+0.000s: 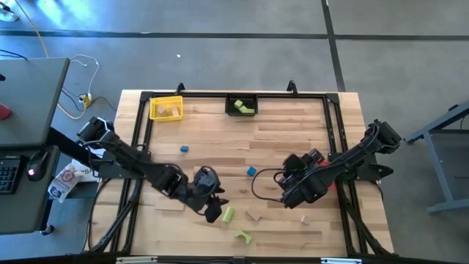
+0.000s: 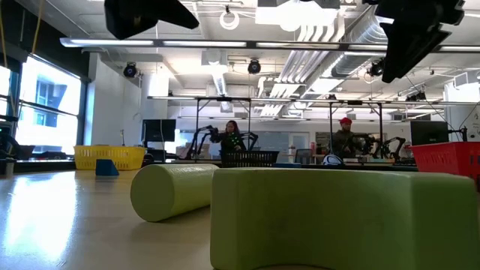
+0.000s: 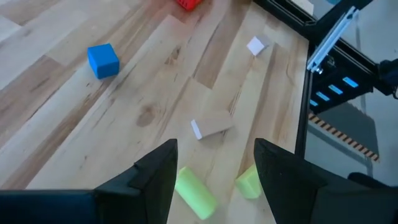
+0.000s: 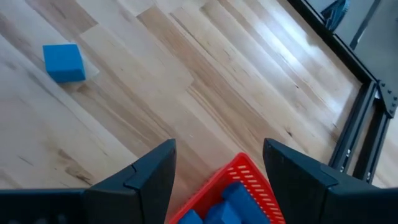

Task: Sort & place blocks by color
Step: Put the green block into the black basket

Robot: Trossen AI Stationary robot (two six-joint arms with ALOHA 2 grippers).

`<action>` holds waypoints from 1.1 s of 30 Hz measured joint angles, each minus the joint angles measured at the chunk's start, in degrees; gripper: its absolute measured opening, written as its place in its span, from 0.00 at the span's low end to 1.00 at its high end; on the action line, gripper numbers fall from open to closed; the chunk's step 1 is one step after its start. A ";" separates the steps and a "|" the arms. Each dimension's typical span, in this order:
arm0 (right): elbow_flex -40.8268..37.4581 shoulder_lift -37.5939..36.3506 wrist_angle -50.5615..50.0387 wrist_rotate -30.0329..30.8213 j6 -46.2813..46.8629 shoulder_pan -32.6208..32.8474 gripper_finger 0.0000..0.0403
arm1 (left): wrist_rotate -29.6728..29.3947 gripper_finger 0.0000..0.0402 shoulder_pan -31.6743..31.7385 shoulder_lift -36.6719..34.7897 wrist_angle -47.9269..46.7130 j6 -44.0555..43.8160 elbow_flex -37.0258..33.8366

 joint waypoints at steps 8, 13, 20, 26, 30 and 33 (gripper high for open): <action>0.00 0.00 3.88 0.18 -3.18 0.00 0.56 | -1.93 0.50 -2.53 1.78 0.12 -1.47 0.04; -0.02 0.00 13.72 0.44 -13.31 0.01 0.56 | -2.12 0.50 -4.05 2.40 -0.34 -1.01 0.04; -0.02 0.00 38.10 -1.42 -38.68 -0.36 0.56 | -7.95 0.50 -6.93 0.78 -8.19 -1.90 0.04; -0.02 0.00 54.70 -8.54 -55.19 -3.31 0.56 | -11.80 0.50 -8.57 -2.34 -15.85 -5.06 0.02; -0.02 0.00 61.89 -12.68 -61.92 -5.36 0.56 | -14.22 0.50 -9.39 -4.36 -20.98 -7.06 0.02; -0.02 0.47 67.07 -16.17 -66.05 -6.80 0.56 | -15.69 0.50 -9.76 -5.83 -24.98 -8.71 0.02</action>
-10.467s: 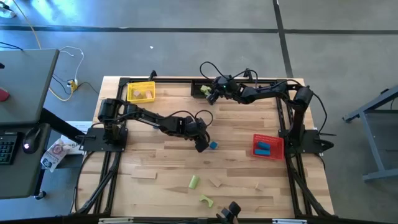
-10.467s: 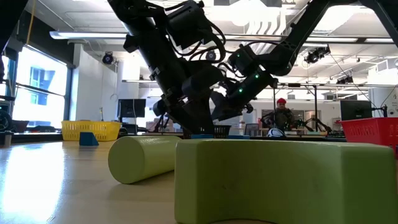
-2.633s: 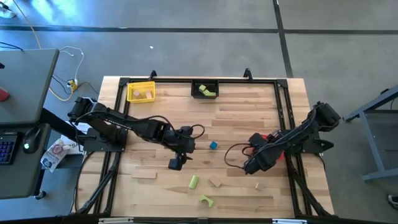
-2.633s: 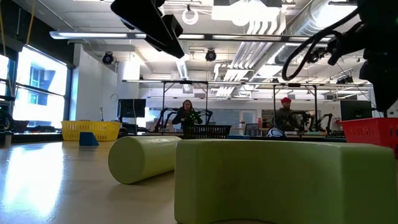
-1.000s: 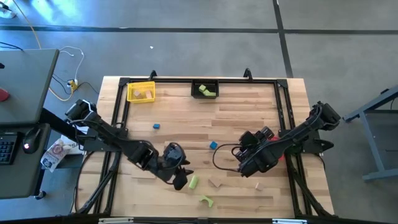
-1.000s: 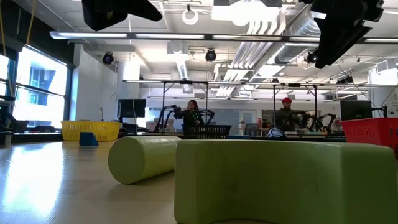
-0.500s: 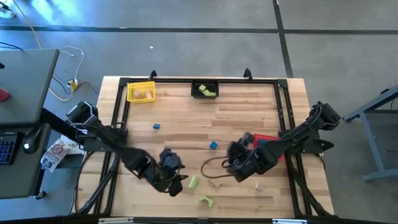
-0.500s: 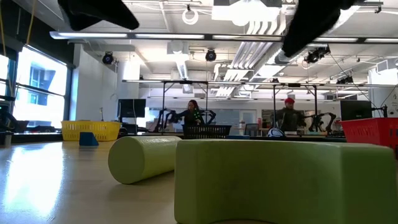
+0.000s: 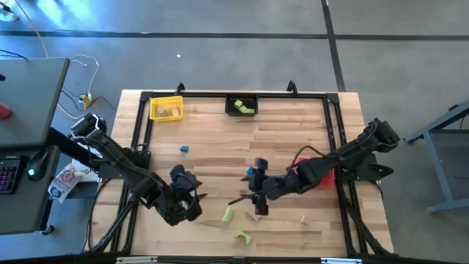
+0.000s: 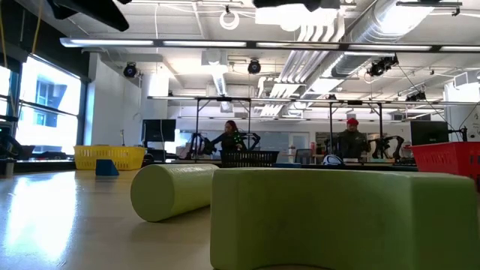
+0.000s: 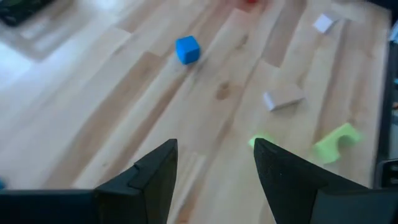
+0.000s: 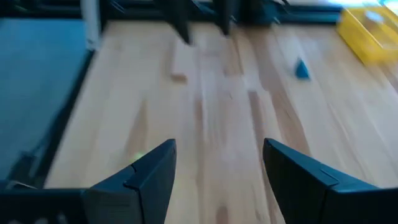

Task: Sort & place blocks by color
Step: Put the green block into the black basket

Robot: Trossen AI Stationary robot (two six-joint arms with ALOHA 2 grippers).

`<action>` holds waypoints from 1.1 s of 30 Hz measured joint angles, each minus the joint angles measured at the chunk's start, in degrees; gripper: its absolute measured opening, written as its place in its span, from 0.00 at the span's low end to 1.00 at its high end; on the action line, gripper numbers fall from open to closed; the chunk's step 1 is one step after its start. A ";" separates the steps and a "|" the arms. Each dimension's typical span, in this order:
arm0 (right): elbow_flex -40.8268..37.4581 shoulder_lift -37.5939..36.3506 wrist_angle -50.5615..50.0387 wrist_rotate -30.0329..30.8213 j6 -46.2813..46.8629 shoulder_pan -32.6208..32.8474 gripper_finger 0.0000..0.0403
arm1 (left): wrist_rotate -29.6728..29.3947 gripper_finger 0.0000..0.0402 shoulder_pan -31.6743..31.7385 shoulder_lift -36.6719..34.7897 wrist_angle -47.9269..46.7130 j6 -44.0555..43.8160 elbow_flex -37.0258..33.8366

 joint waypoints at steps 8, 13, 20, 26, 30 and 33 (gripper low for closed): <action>0.00 4.27 12.60 -13.18 -12.17 -2.81 0.56 | -1.88 0.50 0.10 -2.61 -7.94 -1.00 0.00; 0.00 7.50 15.03 -21.06 -20.57 -4.30 0.56 | -3.04 0.50 0.18 -3.16 -12.25 -3.08 0.00; -0.02 12.85 15.39 -26.62 -33.27 -4.95 0.56 | -2.99 0.50 0.21 -3.13 -12.70 -4.17 -0.02; -0.02 16.59 17.43 -28.26 -37.12 -4.94 0.56 | -2.99 0.50 0.21 -3.13 -12.61 -4.53 -0.02; -0.02 18.60 18.06 -30.49 -38.77 -5.11 0.56 | -3.01 0.50 0.21 -3.11 -12.50 -4.75 -0.02; -0.02 19.52 18.45 -30.67 -39.02 -5.24 0.56 | -3.06 0.50 0.21 -3.11 -12.45 -4.92 -0.02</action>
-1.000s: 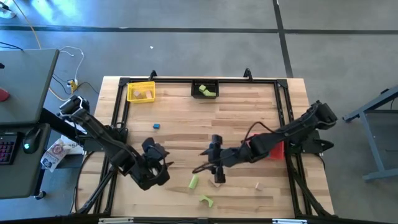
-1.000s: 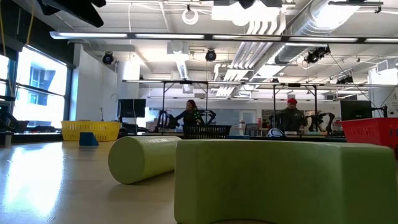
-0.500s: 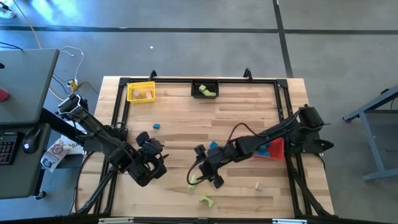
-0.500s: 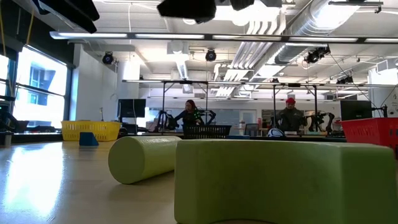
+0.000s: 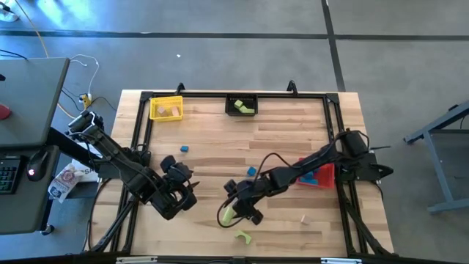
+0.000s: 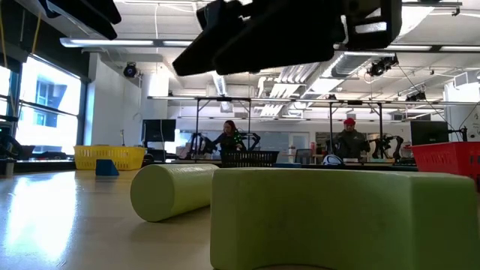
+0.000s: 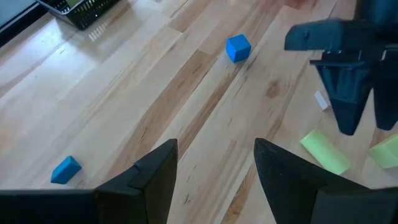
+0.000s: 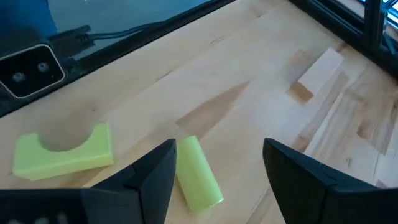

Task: Sort & place blocks by color
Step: Put the green block into the black basket

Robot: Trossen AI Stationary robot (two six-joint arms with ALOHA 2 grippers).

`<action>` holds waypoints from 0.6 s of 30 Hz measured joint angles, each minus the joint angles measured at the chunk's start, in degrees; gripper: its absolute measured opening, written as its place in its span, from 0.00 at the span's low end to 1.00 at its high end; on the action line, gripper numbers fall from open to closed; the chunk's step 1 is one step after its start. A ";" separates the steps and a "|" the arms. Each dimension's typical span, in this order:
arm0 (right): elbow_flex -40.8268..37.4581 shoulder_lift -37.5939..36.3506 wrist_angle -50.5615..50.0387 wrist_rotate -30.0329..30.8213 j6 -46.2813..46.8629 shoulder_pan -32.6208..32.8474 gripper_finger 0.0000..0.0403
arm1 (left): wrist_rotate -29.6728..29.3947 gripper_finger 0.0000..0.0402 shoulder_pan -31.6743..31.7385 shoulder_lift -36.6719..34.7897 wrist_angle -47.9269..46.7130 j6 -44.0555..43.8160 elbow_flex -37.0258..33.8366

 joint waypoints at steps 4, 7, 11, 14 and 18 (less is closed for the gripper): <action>0.00 1.63 0.30 -0.61 -0.01 -0.52 0.56 | -0.65 0.50 0.00 0.02 0.17 -0.08 0.00; 0.00 3.16 1.18 -2.09 0.00 -0.89 0.56 | -0.84 0.50 0.00 0.02 0.23 -0.88 0.00; 0.00 5.40 2.14 -2.49 0.00 -1.15 0.56 | -1.00 0.50 0.00 0.04 0.30 -1.07 0.00; 0.00 7.01 3.09 -2.95 0.00 -1.10 0.56 | -1.00 0.50 0.00 0.04 0.35 -1.09 0.00; 0.00 8.88 3.18 -3.73 0.09 -1.10 0.56 | -1.01 0.50 0.00 0.06 0.35 -1.09 0.00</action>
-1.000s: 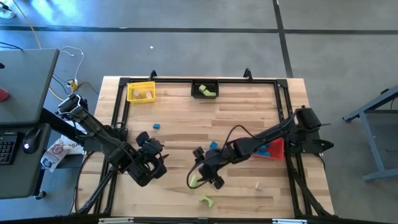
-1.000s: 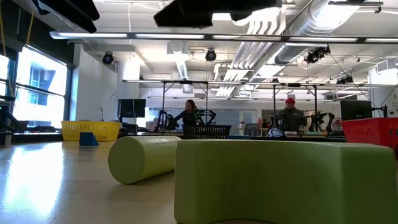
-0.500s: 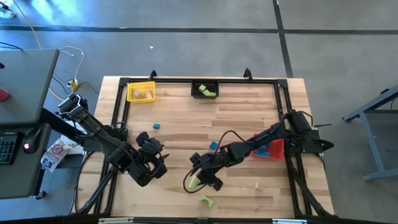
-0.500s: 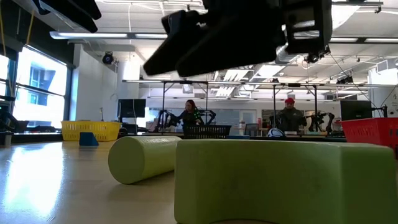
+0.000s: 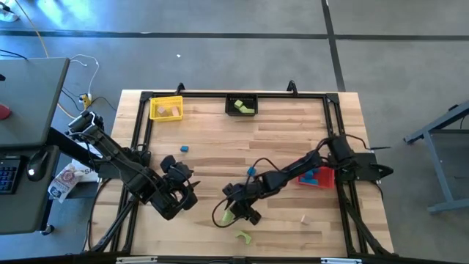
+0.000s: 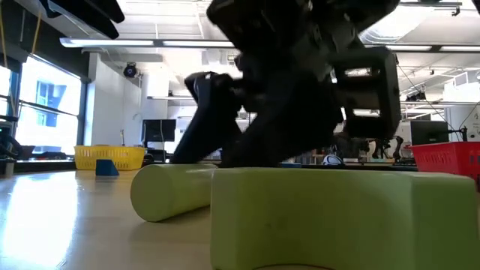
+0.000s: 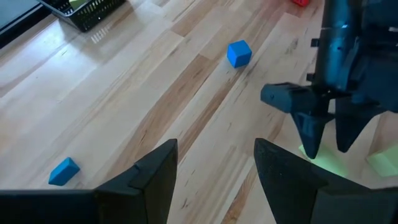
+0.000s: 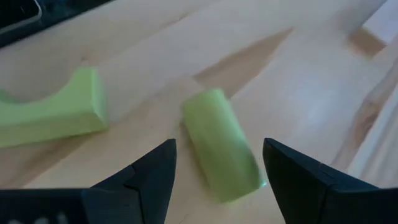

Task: Sort & place blocks by color
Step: Put the green block into the black basket

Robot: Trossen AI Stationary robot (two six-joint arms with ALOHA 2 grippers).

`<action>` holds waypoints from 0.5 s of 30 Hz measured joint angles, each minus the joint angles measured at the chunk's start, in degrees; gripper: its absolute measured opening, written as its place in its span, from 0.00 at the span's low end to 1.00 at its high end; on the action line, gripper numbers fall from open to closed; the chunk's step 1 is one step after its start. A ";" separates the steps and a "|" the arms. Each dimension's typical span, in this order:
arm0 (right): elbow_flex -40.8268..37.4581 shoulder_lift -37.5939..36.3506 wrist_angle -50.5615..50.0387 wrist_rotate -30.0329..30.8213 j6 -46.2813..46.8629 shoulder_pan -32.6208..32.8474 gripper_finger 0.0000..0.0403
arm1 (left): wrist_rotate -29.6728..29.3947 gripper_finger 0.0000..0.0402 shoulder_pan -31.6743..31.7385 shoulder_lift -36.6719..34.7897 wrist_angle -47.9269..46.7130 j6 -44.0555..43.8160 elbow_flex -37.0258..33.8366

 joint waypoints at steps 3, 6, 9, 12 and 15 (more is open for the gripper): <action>0.00 1.09 0.57 0.13 0.14 0.00 0.56 | -0.18 0.50 0.00 0.00 0.00 0.00 0.00; 0.00 1.98 1.74 0.21 0.48 0.00 0.54 | -0.18 0.50 0.00 0.00 0.00 -0.06 0.00; 0.00 2.37 1.89 0.05 1.87 0.00 0.46 | -0.18 0.50 -0.01 0.00 0.01 -0.17 0.00; 0.00 2.37 1.39 -0.05 4.59 0.02 0.33 | -0.18 0.50 0.00 0.00 0.00 -0.17 0.00; 0.02 2.39 1.49 0.07 7.24 0.02 0.24 | -0.18 0.50 0.00 0.00 0.00 -0.17 0.00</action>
